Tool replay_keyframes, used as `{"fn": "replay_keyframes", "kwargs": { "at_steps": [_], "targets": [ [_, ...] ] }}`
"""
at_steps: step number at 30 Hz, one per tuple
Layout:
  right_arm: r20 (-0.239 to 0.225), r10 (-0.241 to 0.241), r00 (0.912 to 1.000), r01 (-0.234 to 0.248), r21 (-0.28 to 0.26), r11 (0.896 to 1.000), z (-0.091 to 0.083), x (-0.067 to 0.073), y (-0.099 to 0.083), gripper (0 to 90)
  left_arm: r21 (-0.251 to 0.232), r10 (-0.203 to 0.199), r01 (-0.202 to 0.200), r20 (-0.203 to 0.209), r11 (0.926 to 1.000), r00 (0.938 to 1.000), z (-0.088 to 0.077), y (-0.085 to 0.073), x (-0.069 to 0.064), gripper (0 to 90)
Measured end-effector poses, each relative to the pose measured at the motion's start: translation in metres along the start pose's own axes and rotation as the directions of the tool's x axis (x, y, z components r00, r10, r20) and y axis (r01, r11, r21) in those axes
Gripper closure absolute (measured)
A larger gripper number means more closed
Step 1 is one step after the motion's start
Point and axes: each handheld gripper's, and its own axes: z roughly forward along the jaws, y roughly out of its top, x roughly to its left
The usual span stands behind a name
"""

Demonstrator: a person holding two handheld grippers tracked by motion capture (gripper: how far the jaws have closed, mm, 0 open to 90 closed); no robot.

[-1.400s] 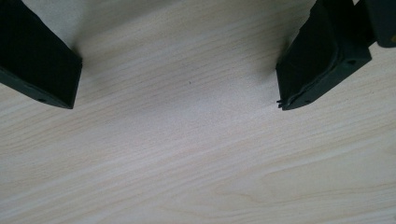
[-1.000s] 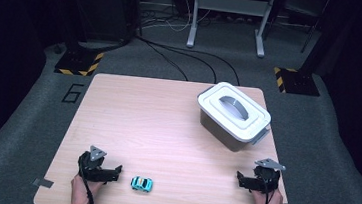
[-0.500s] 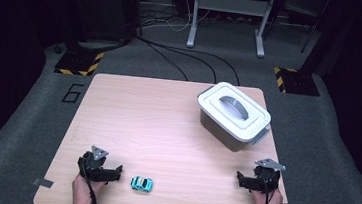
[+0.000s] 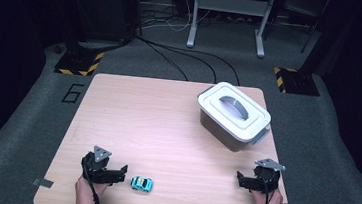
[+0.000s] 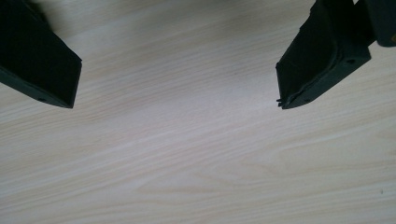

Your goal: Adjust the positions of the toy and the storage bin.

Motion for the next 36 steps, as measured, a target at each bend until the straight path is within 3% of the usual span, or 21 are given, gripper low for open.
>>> {"fn": "replay_keyframes", "kwargs": {
  "at_steps": [5,6,7,10,14,18,23,30,34,36],
  "targets": [
    [0.000,0.000,1.0000,0.000,0.000,1.000,0.000,0.000,0.000,0.0,-0.018,0.032,-0.031,0.043,0.9994,0.9986,-0.006,0.004,-0.020,0.0],
    [0.000,0.000,1.0000,0.000,0.000,1.000,0.000,0.000,0.000,0.0,-0.021,0.048,-0.046,0.071,0.9987,0.9964,-0.009,0.005,-0.030,0.0],
    [0.000,0.000,1.0000,0.000,0.000,1.000,0.000,0.000,0.000,0.0,-0.021,0.048,-0.046,0.071,0.9987,0.9964,-0.009,0.005,-0.030,0.0],
    [0.000,-0.001,1.0000,0.001,0.000,1.000,0.000,0.000,0.000,0.0,-0.038,0.078,-0.074,0.104,0.9965,0.9915,-0.011,0.007,-0.049,0.0],
    [0.001,0.000,1.0000,0.000,0.000,1.000,0.000,0.000,0.000,0.0,-0.037,0.101,-0.097,0.127,0.9946,0.9868,-0.010,0.005,-0.063,0.0],
    [0.001,0.000,1.0000,0.000,-0.001,1.000,0.000,0.000,0.000,0.0,-0.028,0.095,-0.092,0.168,0.9954,0.9811,-0.002,-0.005,-0.078,0.0],
    [0.002,0.000,1.0000,0.000,-0.001,1.000,0.000,0.000,0.000,0.0,-0.010,0.104,-0.104,0.178,0.9946,0.9785,0.006,-0.013,-0.086,0.0],
    [0.003,-0.001,1.0000,0.001,-0.001,1.000,0.000,0.000,0.000,0.1,0.032,0.111,-0.117,0.148,0.9927,0.9827,0.014,-0.024,-0.088,0.5],
    [0.004,0.000,1.0000,0.000,-0.001,1.000,0.000,0.000,0.000,0.0,0.008,0.107,-0.109,0.130,0.9941,0.9857,0.014,-0.033,-0.088,14.9],
    [0.004,0.000,1.0000,0.000,-0.001,1.000,0.000,0.000,0.000,0.0,-0.005,0.106,-0.106,0.120,0.9943,0.9871,0.013,-0.035,-0.089,15.4]
  ]
}}
